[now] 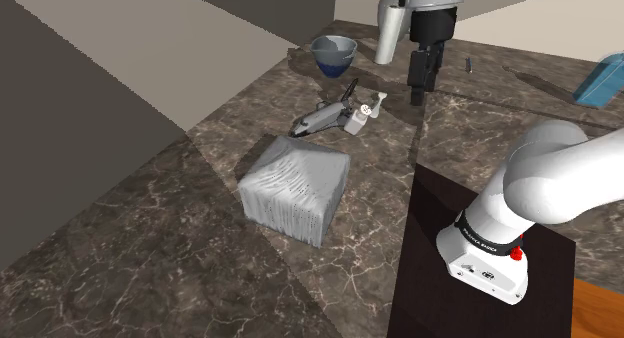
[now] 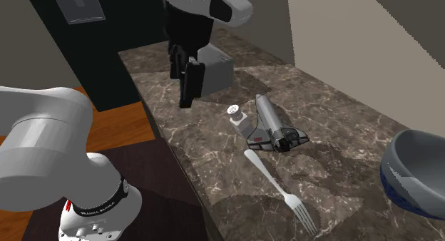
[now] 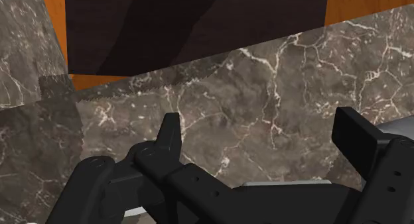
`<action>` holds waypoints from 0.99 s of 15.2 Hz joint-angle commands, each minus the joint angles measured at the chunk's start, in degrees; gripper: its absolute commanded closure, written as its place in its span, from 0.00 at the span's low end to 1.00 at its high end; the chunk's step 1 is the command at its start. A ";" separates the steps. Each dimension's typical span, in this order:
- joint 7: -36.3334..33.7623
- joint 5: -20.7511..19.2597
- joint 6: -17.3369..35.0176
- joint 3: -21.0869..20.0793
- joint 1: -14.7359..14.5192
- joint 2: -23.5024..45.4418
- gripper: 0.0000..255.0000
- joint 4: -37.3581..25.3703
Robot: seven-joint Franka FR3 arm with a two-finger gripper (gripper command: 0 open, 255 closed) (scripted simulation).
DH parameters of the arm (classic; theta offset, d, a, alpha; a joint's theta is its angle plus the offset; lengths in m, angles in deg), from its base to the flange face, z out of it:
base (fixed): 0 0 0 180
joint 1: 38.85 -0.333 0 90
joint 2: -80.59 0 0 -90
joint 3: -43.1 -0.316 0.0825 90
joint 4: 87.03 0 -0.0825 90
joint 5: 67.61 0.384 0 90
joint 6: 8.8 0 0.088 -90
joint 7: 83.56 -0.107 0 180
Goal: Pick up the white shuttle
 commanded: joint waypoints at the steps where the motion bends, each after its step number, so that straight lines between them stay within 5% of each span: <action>1: 0.00 0.00 0.00 0.00 0.00 0.00 0.00 0.00; 8: 23.08 -7.03 12.91 5.67 -5.13 11.25 0.00 -1.62; 15: 44.36 -9.68 25.15 9.11 -10.35 23.68 0.00 -6.33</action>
